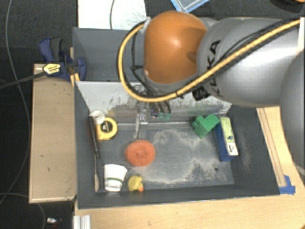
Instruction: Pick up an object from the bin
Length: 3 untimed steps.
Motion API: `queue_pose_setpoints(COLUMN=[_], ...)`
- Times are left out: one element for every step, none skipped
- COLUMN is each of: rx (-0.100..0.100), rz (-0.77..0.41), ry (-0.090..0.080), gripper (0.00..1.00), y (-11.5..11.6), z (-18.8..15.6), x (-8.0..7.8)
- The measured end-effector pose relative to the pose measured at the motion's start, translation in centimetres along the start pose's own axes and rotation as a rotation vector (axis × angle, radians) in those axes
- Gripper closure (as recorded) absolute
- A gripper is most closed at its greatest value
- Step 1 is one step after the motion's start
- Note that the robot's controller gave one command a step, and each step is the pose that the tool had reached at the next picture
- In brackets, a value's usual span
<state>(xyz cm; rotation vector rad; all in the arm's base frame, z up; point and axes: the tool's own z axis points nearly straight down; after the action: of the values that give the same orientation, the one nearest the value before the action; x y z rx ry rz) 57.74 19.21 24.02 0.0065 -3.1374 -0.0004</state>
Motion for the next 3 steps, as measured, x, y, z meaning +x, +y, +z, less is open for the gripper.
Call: queue_pose_setpoints(rx=[-0.001,-0.003,-0.001], rz=[0.005,-0.132,-0.272], ry=[-0.008,-0.016,-0.007], gripper=[0.0,0.0,0.0], y=[-0.1,-0.9,-3.8], z=[-0.4,3.4,10.1], x=[-0.2,0.1,1.9])
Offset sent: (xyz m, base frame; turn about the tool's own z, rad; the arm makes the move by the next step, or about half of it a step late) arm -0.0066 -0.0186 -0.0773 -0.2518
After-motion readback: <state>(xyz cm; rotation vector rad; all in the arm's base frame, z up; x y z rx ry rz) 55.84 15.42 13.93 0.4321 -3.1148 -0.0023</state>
